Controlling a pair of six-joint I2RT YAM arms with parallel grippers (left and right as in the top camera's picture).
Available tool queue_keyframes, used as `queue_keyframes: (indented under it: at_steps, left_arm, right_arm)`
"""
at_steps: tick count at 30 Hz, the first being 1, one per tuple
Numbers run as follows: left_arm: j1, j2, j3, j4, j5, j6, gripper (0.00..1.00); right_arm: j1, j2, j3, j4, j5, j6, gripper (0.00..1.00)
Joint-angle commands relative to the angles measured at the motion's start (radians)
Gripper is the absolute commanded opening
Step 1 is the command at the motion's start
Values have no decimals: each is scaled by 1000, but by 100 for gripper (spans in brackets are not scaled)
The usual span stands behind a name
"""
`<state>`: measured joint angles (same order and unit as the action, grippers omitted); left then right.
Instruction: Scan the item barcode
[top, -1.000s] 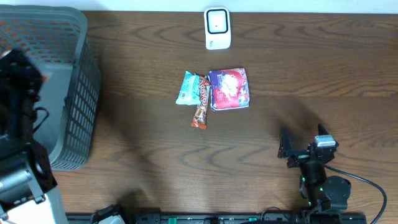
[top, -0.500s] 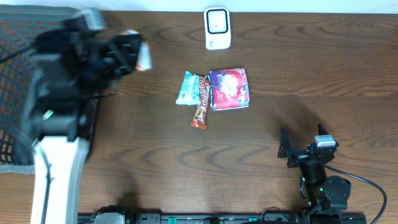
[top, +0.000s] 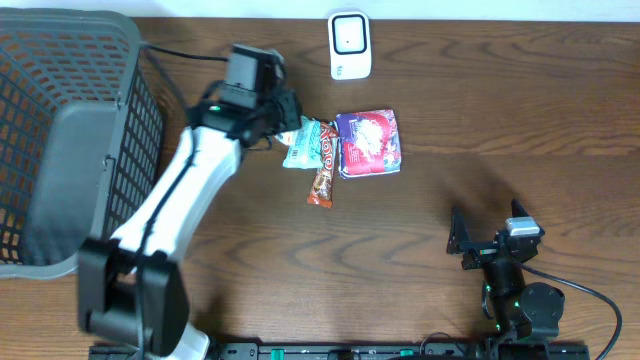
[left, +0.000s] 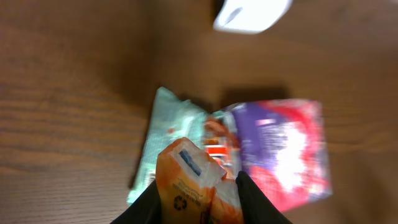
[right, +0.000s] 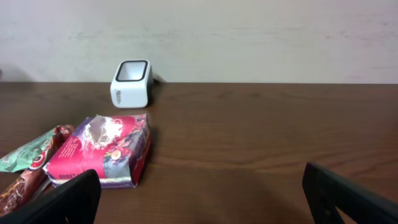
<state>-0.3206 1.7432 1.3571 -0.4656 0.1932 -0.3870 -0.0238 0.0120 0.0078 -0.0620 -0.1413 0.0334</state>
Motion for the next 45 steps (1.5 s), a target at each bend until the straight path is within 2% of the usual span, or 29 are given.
queue_keyframes:
  at_steps: [1, 5, 9, 12, 17, 21, 24, 28, 32, 37, 42, 43, 45]
  left_arm:
    - [-23, 54, 0, -2, -135, 20, 28]
    - [-34, 99, 0, -5, -134, 8, 29]
    - [-50, 121, 0, -4, -134, 8, 36]
    - [-60, 124, -1, -4, -134, 8, 58]
    - [-56, 123, 0, 9, -135, 10, 62]
    - [-40, 92, 17, 18, -135, 85, 64]
    - [-19, 29, 21, 13, -135, 124, 70]
    - [26, -100, 22, -36, -140, 129, 72]
    - [78, -234, 22, -98, -212, 138, 75]
    - [148, -401, 22, -158, -277, 178, 76]
    - [224, -533, 22, -178, -292, 178, 75]
    - [238, -555, 22, -178, -292, 177, 71]
    - [259, -590, 21, -177, -291, 177, 69]
  right_arm:
    - [-14, -5, -2, -2, 1, 6, 99]
    - [-14, -5, -2, -2, 1, 6, 99]
    - [-14, -5, -2, -2, 1, 6, 99]
    - [-14, -5, -2, -2, 1, 6, 99]
    - [-14, -5, -2, -2, 1, 6, 99]
    - [-14, -5, -2, -2, 1, 6, 99]
    - [-14, -5, -2, -2, 1, 6, 99]
    - [-14, -5, -2, -2, 1, 6, 99]
    - [-14, -5, -2, -2, 1, 6, 99]
    - [-14, -5, -2, -2, 1, 6, 99]
    - [-14, -5, -2, -2, 1, 6, 99]
    - [-14, -5, -2, -2, 1, 6, 99]
    - [-14, -5, -2, -2, 1, 6, 99]
